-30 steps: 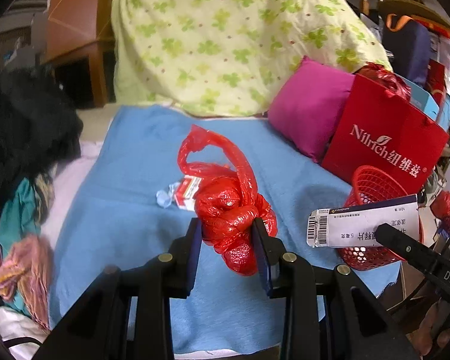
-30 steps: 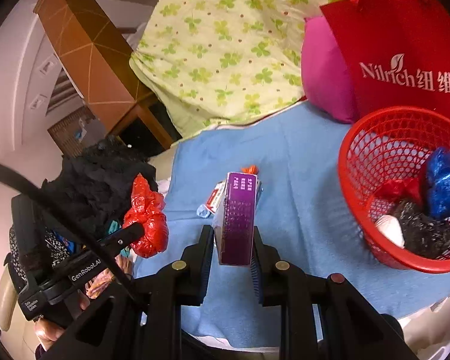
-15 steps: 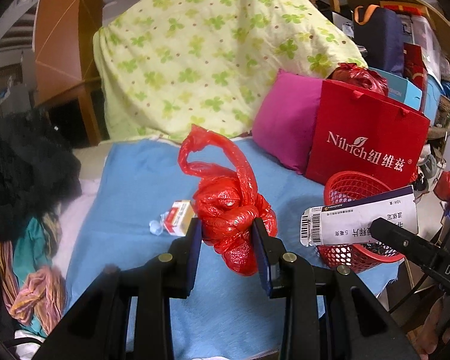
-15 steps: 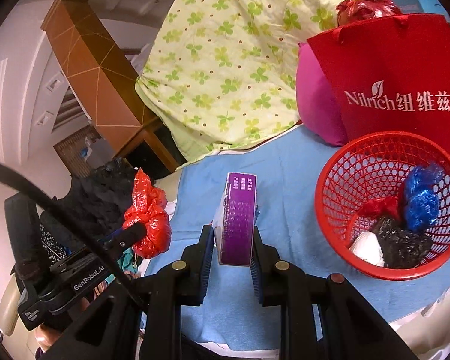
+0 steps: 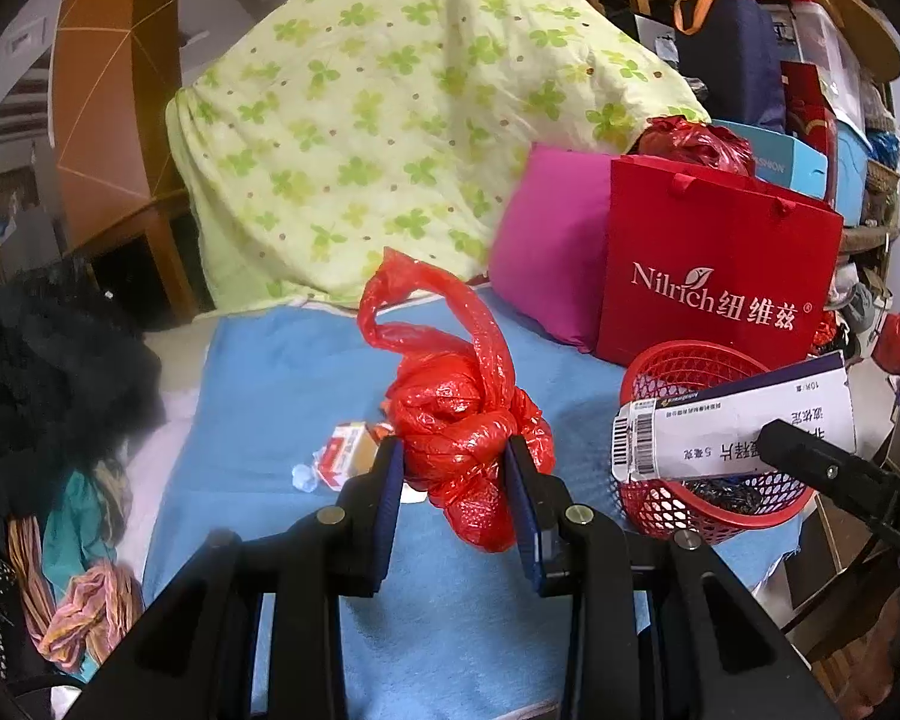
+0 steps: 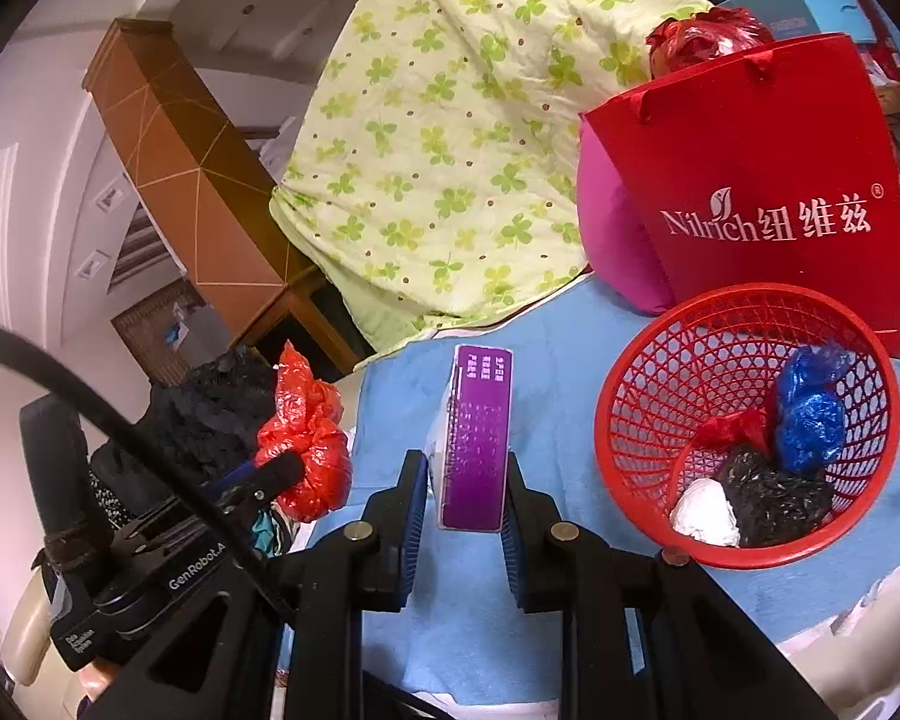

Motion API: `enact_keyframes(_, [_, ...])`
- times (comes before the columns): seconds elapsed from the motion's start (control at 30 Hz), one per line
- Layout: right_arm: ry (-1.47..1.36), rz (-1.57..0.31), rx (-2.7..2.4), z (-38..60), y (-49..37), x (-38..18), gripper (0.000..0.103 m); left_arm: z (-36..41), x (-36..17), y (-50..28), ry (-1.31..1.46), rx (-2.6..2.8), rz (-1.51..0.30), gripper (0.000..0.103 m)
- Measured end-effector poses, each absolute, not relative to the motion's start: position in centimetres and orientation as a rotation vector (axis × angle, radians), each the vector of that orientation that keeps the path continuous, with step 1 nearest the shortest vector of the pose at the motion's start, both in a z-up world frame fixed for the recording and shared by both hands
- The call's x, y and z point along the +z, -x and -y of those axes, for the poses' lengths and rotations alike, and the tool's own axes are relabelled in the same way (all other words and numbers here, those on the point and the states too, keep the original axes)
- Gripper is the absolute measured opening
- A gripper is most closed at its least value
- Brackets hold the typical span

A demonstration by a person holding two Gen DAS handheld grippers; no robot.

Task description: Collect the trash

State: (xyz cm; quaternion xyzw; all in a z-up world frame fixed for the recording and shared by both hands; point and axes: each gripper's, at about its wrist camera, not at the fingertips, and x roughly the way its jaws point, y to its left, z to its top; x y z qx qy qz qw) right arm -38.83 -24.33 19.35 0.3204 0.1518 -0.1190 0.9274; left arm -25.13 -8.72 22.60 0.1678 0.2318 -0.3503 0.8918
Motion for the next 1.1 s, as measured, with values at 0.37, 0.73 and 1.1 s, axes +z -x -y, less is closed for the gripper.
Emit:
enact_keyframes(0.37, [-0.679,-0.265,-0.268,25.8,41.2,19.6,0.025,11.2,22.8,27.0,-0.391,-0.754,-0.468,0.036])
enact_keyframes(0.73, [-0.707,-0.235,-0.285,27.1,43.1,19.4,0.025,13.1,22.5,28.4,-0.430,-0.771,-0.463,0.036])
enact_keyframes(1.1, [-0.744,-0.206,-0.313,28.3,45.1,18.9,0.025,14.9,22.0,29.8,-0.464,-0.794,-0.463,0.036])
